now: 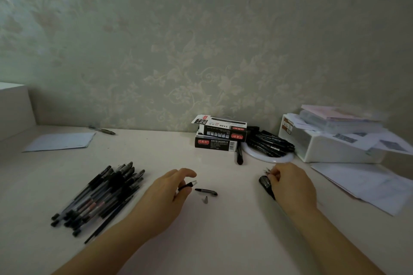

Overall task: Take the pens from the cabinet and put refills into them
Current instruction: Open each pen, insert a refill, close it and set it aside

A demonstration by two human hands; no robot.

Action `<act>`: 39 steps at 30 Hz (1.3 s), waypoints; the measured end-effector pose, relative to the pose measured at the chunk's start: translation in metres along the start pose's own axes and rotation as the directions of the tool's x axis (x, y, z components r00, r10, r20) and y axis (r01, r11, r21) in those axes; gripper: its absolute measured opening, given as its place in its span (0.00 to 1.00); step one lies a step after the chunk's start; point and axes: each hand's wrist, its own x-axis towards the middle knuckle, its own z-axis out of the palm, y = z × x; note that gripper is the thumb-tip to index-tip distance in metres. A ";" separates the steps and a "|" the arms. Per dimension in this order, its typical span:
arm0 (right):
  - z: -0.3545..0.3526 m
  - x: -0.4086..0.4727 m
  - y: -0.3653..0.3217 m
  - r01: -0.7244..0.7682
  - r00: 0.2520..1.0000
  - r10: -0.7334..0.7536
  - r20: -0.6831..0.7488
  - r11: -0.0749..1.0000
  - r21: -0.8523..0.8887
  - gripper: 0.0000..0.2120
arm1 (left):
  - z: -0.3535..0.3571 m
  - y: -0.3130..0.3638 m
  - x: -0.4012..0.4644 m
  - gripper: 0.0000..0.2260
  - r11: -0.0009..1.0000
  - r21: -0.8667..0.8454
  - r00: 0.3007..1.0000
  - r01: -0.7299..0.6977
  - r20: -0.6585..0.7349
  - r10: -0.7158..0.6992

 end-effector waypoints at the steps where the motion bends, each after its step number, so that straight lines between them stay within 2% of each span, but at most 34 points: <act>1: 0.000 0.000 0.000 -0.009 1.000 0.009 0.007 1.000 -0.021 0.06 | 0.000 0.000 0.000 0.13 1.000 0.004 1.000 0.001 -0.002 -0.001; 8: 0.000 0.002 -0.001 0.036 0.999 -0.037 -0.007 0.999 -0.032 0.07 | -0.003 0.000 0.000 0.12 0.998 0.040 0.999 0.040 0.007 -0.040; 11: -0.001 0.000 -0.010 0.143 0.989 -0.144 -0.040 0.990 -0.016 0.08 | -0.014 0.000 0.003 0.09 0.978 0.143 0.988 0.154 -0.038 -0.150; 13: 0.000 -0.006 -0.021 0.253 0.967 -0.253 -0.030 0.967 0.001 0.08 | -0.028 -0.004 0.005 0.10 0.917 0.285 0.960 0.279 -0.083 -0.266; 16: 0.005 -0.018 -0.039 0.406 0.914 -0.405 -0.031 0.912 0.049 0.08 | -0.056 -0.013 0.004 0.09 0.772 0.475 0.895 0.423 -0.091 -0.436; 18: 0.007 -0.025 -0.048 0.466 0.885 -0.465 -0.027 0.882 0.075 0.07 | -0.070 -0.017 0.001 0.09 0.691 0.558 0.851 0.459 -0.052 -0.522; 20: 0.010 -0.029 -0.054 0.497 0.866 -0.499 -0.007 0.862 0.101 0.07 | -0.076 -0.019 0.000 0.11 0.656 0.605 0.823 0.452 0.001 -0.568; 23: 0.012 -0.030 -0.055 0.516 0.854 -0.520 0.003 0.848 0.124 0.07 | -0.073 -0.019 -0.001 0.10 0.648 0.633 0.820 0.423 0.036 -0.571; 30: 0.014 -0.031 -0.053 0.515 0.851 -0.524 0.027 0.845 0.142 0.07 | -0.065 -0.023 -0.001 0.02 0.663 0.639 0.852 0.391 0.021 -0.523; 36: 0.017 -0.031 -0.054 0.529 0.841 -0.540 0.045 0.836 0.145 0.08 | -0.055 -0.021 0.001 0.02 0.654 0.662 0.878 0.366 -0.012 -0.479; 39: 0.017 -0.032 -0.054 0.531 0.839 -0.543 0.044 0.833 0.156 0.08 | -0.046 -0.020 0.002 0.06 0.649 0.677 0.895 0.347 -0.032 -0.445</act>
